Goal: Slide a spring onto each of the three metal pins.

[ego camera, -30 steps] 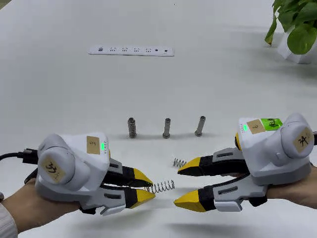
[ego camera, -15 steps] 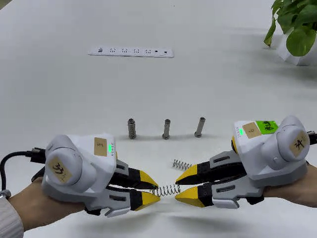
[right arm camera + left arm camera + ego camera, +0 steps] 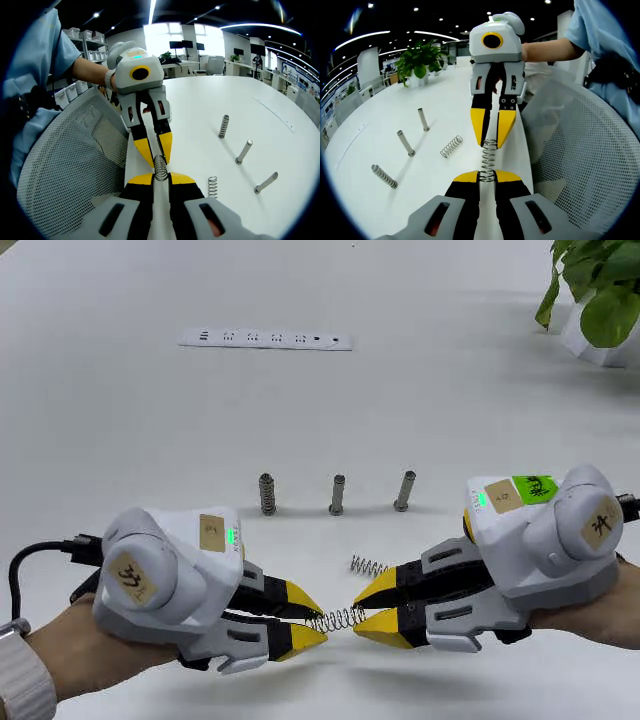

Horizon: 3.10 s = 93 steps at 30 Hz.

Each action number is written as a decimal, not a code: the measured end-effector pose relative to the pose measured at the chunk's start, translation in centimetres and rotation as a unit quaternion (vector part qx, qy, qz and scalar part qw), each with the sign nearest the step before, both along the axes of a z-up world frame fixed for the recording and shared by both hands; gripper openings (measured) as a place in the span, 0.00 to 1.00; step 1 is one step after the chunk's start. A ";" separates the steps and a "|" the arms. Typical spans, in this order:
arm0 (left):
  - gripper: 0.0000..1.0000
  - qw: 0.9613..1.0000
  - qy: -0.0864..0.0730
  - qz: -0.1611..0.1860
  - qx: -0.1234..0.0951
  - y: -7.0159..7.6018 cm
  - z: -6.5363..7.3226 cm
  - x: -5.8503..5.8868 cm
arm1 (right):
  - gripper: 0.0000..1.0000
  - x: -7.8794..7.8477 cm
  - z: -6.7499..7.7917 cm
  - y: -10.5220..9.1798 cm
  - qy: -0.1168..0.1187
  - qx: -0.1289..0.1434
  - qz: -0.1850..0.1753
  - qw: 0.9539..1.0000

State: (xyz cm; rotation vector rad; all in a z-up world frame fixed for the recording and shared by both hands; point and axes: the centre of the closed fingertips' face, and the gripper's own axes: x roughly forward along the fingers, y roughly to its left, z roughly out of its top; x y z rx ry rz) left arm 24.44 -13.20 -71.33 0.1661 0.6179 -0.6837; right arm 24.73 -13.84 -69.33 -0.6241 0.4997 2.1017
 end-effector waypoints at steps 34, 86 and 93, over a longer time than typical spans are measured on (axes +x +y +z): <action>0.09 1.000 0.009 -0.002 -0.001 -1.0 -0.3 0.5 | 0.12 0.2 0.8 0.0 -0.025 0.001 0.011 1.000; 0.10 0.999 0.004 -0.033 -0.010 -2.9 0.5 1.5 | 0.12 -0.4 -0.3 -0.6 -0.071 -0.075 0.089 0.991; 0.11 1.000 -0.009 -0.004 -0.016 -2.3 0.7 1.6 | 0.12 -0.2 -0.4 -0.1 -0.077 -0.070 0.088 0.991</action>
